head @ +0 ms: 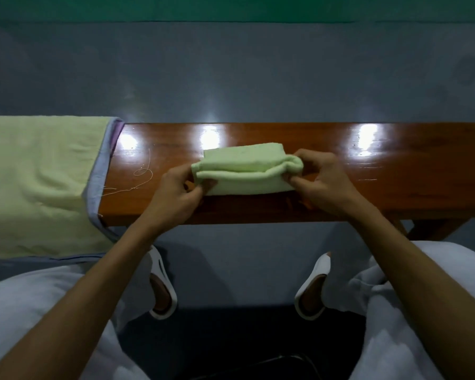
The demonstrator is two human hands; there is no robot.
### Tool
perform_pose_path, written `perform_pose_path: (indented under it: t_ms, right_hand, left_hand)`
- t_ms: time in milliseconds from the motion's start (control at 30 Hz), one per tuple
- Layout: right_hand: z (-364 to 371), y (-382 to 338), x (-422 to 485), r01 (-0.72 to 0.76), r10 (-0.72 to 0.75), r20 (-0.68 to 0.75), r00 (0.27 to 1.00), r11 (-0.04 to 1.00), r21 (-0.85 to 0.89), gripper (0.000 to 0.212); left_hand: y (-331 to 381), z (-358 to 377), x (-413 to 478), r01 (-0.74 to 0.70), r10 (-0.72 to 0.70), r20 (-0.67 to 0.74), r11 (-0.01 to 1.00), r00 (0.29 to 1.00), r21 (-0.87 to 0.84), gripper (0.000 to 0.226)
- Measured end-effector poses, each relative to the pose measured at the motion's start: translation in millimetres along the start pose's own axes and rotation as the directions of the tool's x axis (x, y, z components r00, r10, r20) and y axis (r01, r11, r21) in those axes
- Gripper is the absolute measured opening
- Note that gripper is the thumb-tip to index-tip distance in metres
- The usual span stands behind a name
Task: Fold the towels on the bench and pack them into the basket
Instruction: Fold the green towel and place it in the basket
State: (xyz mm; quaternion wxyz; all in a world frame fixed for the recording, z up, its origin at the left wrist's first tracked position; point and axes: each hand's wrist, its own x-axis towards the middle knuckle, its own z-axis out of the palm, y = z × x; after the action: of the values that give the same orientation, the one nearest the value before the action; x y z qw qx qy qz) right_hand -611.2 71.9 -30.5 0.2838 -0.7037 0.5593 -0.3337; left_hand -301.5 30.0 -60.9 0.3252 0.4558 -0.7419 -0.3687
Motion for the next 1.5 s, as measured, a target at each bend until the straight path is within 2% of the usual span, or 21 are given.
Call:
perform_pose_path:
  t_ms: [67,167,267,433,600,700,767,800,867,933,967,1000,1067,1133,1500]
  right_hand:
    - [-1.4,-4.3,8.1,-0.08,0.084,-0.03,0.996,0.991,0.108,0.022]
    - [3.2,-3.9,24.5,-0.189,0.213,-0.128,0.969,0.966,0.174,0.025]
    - [9.7,-2.8,41.0,-0.241,0.262,-0.148,0.954,0.96,0.146,0.029]
    - [30.1,2.6,55.1,-0.359,0.341,-0.244,0.908,0.933,-0.033,0.033]
    - [34.3,5.2,54.6,-0.406,0.367,-0.309,0.878,0.911,-0.071,0.037]
    - [32.5,10.1,54.1,-0.457,0.407,-0.337,0.849,0.886,-0.08,0.042]
    - [33.7,7.7,50.7,-0.436,0.352,-0.433,0.83,0.893,-0.109,0.046]
    - [34.3,5.0,47.9,-0.383,0.261,-0.501,0.825,0.911,-0.155,0.045]
    - [36.1,-8.0,40.5,-0.192,-0.036,-0.561,0.827,0.92,-0.342,0.041]
    - [43.0,-21.3,34.4,0.02,-0.29,-0.431,0.854,0.847,-0.531,0.044]
    - [47.6,-23.4,33.1,0.095,-0.335,-0.325,0.884,0.81,-0.578,0.051]
    - [53.7,-22.7,32.0,0.124,-0.314,-0.22,0.924,0.787,-0.604,0.058]
    - [65.8,-15.9,28.4,0.08,-0.151,-0.059,0.987,0.768,-0.636,0.066]
    - [72.0,-6.6,23.8,0.029,-0.023,0.018,1.0,0.728,-0.685,0.068]
    - [63.4,9.7,8.2,-0.115,0.1,-0.059,0.993,0.765,-0.634,0.066]
  left_hand:
    - [4.2,0.8,7.2,0.082,-0.084,-0.012,0.992,0.996,-0.091,0.025]
    - [10.6,5.5,19.4,0.178,-0.184,-0.086,0.981,0.979,-0.078,0.021]
    - [14.5,11.4,28.3,0.251,-0.251,-0.145,0.968,0.957,-0.017,0.023]
    - [11.7,14.6,35.9,0.308,-0.265,-0.221,0.931,0.939,0.194,0.032]
    - [9.8,17.1,39.3,0.361,-0.317,-0.246,0.919,0.916,0.158,0.034]
    - [10.4,21.4,36.2,0.411,-0.318,-0.359,0.884,0.877,0.221,0.046]
    - [13.4,26.0,30.5,0.398,-0.209,-0.46,0.842,0.863,0.364,0.05]
    - [16.4,28.8,27.2,0.338,-0.102,-0.471,0.827,0.876,0.449,0.05]
    - [28.1,35.2,21.4,0.136,0.112,-0.371,0.802,0.922,0.582,0.05]
    - [35.3,45.1,18.3,-0.052,0.225,-0.188,0.762,0.956,0.646,0.054]
    - [35.6,50.3,17.9,-0.107,0.231,-0.1,0.736,0.968,0.669,0.056]
    - [32.3,55.1,18.4,-0.139,0.214,-0.025,0.715,0.977,0.686,0.058]
    - [22.1,61.5,18.5,-0.153,0.148,0.07,0.681,0.986,0.716,0.06]
    - [13.0,64.4,19.2,-0.145,0.098,0.107,0.651,0.989,0.745,0.061]
    - [-1.8,51.2,13.3,0.009,-0.011,-0.003,0.713,1.0,0.701,0.062]
